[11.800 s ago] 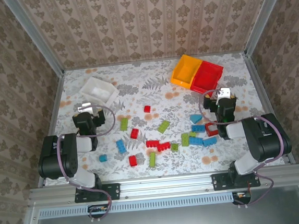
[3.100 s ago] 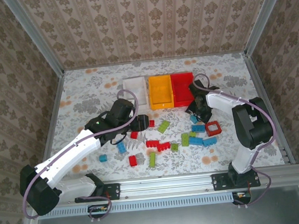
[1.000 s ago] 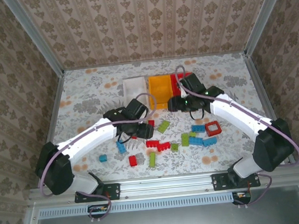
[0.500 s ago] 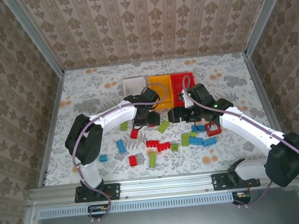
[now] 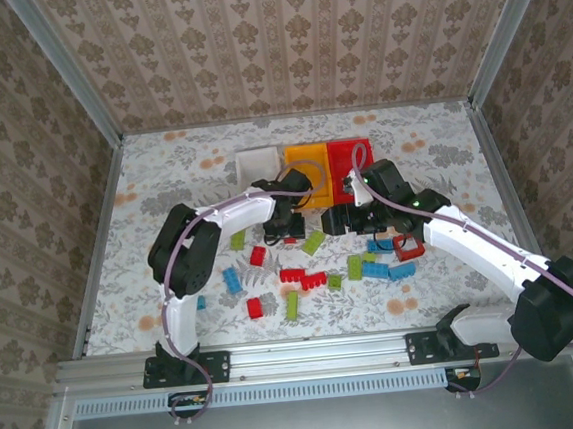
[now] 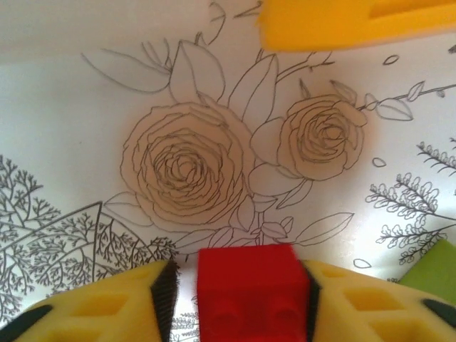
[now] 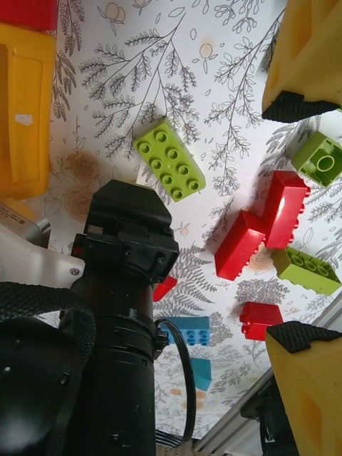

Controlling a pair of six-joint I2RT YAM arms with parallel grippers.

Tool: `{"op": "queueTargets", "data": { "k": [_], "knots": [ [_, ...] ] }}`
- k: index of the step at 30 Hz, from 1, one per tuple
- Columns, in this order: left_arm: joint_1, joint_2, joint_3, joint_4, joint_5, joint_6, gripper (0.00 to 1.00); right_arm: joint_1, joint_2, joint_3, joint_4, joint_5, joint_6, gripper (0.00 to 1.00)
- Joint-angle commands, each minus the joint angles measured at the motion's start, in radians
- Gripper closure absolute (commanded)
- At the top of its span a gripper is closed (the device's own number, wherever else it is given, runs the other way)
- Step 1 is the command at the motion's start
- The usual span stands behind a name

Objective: Sort the legos into containers by color

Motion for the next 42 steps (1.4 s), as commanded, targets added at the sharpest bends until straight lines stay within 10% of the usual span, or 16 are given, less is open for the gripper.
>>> {"op": "queueTargets", "data": {
  "k": [1, 17, 35, 42],
  "knots": [
    [0.007, 0.02, 0.012, -0.005, -0.017, -0.005, 0.61, -0.007, 0.0, 0.006, 0.0, -0.031, -0.008, 0.24],
    [0.12, -0.167, 0.151, -0.137, -0.115, 0.029, 0.76, 0.001, 0.025, 0.031, 0.122, -0.04, 0.01, 0.26],
    [0.247, 0.151, 0.438, -0.149, 0.03, 0.016, 0.71, 0.031, 0.123, 0.081, 0.082, 0.034, -0.009, 0.26],
    [0.247, 0.119, 0.41, -0.154, 0.02, 0.01, 0.54, 0.053, 0.23, 0.131, -0.017, 0.107, 0.014, 0.24]
  ]
}}
